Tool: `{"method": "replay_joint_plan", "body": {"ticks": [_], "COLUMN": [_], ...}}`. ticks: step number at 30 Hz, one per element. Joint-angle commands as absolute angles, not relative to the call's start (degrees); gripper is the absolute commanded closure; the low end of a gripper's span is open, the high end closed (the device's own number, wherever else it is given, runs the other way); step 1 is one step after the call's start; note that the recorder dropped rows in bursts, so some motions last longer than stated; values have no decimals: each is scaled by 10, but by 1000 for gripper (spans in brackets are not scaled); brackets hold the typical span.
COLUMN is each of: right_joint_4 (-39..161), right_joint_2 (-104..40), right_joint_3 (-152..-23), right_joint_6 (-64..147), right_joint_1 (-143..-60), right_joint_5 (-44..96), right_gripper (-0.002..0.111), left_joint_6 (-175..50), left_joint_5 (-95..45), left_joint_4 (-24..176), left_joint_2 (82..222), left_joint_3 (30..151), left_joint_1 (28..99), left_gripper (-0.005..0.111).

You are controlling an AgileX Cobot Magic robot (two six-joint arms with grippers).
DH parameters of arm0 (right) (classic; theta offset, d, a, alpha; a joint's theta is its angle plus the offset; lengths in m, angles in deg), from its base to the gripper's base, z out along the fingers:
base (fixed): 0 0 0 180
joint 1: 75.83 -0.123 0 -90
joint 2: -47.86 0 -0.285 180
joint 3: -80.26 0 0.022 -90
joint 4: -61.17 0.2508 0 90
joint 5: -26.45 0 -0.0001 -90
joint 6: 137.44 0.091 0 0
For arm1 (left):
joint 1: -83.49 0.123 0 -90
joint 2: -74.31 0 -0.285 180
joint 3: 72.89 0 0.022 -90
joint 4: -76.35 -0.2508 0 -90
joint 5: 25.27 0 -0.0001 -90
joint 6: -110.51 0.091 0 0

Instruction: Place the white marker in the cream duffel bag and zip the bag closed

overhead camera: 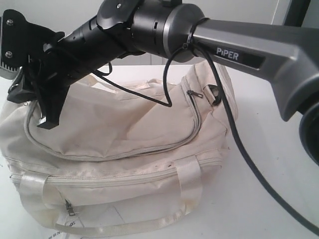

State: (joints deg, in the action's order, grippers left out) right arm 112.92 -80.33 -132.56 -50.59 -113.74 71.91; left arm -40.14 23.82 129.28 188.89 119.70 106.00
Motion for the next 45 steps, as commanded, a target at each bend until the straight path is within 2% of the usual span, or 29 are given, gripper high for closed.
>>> {"method": "replay_joint_plan", "body": {"ticks": [1,6,12,15,20,22,25,27,28,45], "right_joint_4": [1095,1086,1086,1086,1086,1086,1086,1086,1086,1110], "right_joint_2": [-795,-795,-795,-795,-795,-795,-795,-795,-795,-790], "right_joint_3": [-1324,-1324,-1324,-1324,-1324,-1324,-1324,-1324,-1324,-1324], "right_joint_6": [-502,-502,-502,-502,-502,-502,-502,-502,-502,-502], "right_joint_1": [-1140,-1140,-1140,-1140,-1140,-1140,-1140,-1140,-1140,-1141], "right_joint_5": [711,711,712,711,712,711,708,708,708,784], "right_gripper": [108,108,108,108,108,108,108,108,108,108], "left_joint_6": [-455,-470,-496,-560,-575,-576,-580,-568,-558,-559], "left_joint_5": [321,324,263,261,220,225,217,208,200,157], "left_joint_4": [1229,1220,1161,1061,1048,1045,1043,1045,1045,1062], "left_joint_2": [1873,1873,1875,1875,1877,1887,1904,1905,1905,1895], "left_joint_3": [1236,1250,1252,1253,1253,1253,1253,1253,1253,1253], "left_joint_1": [1061,1028,956,925,894,894,894,894,894,902], "left_gripper": [35,45,39,39,40,52,85,103,107,107]}}
